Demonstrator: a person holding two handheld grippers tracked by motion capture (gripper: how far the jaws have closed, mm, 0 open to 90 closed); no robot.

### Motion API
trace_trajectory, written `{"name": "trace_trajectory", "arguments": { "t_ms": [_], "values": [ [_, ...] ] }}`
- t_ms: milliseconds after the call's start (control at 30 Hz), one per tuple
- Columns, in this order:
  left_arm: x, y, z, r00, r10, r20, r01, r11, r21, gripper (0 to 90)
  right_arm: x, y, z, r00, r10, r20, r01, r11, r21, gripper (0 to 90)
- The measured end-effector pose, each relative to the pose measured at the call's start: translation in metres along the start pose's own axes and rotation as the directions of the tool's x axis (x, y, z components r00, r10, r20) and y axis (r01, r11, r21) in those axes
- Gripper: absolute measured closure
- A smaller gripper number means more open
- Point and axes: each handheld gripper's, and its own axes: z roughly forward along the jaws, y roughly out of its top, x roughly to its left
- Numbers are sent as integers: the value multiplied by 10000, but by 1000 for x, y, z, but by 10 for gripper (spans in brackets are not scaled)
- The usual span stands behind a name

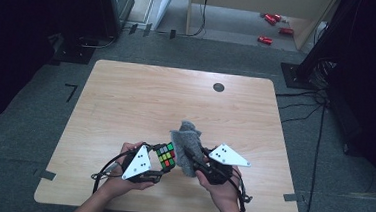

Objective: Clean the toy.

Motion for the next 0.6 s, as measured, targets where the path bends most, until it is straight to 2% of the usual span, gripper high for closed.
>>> {"name": "trace_trajectory", "arguments": {
  "t_ms": [67, 100, 167, 233, 333, 400, 467, 500, 533, 567, 600],
  "values": [
    [1, -1, 1, 10000, -66, 1, 66, 10000, 38, 342, -8, -3, 0, 9982, 170, 575, -188, 9993, 312, 682],
    [2, -2, 2, 10000, -78, -38, 78, 9999, 147, 342, -10, -3, 0, 9974, 214, 684, -237, 9992, 337, 682],
    [2, -4, 4, 9999, -82, -93, 85, 9993, 370, 342, -12, 0, -5, 9973, 469, 574, -474, 9988, 77, 682],
    [2, -5, 6, 9999, -67, -142, 74, 9987, 513, 342, -7, 6, -9, 9988, 425, 223, -419, 9988, -244, 681],
    [1, -3, 6, 9999, -128, -19, 129, 9989, 452, 342, 9, 13, -11, 9988, 132, -463, -156, 9985, -526, 678],
    [-1, -2, 6, 9999, -85, 103, 82, 9993, 357, 342, 16, 14, -8, 9973, -22, -733, -11, 9990, -449, 675],
    [-2, 1, 3, 9999, -43, 142, 41, 9999, 144, 342, 19, 10, -3, 9972, -190, -724, 177, 9997, -192, 674],
    [-2, 2, 1, 10000, 30, 68, -31, 9998, 190, 342, 18, 7, 0, 9977, -149, -656, 146, 9999, -59, 668],
    [-2, 2, 1, 10000, 40, 68, -41, 9999, 164, 342, 14, 3, 1, 9966, 238, -784, -255, 9995, -211, 668],
    [-1, 2, 0, 10000, -15, 58, 14, 9998, 174, 342, 10, 2, 1, 9973, 362, -646, -372, 9992, -146, 670],
    [1, 2, 0, 10000, -80, 20, 79, 9998, 204, 342, 7, 0, 1, 9998, 150, -150, -149, 9999, 21, 671]
  ]
}}
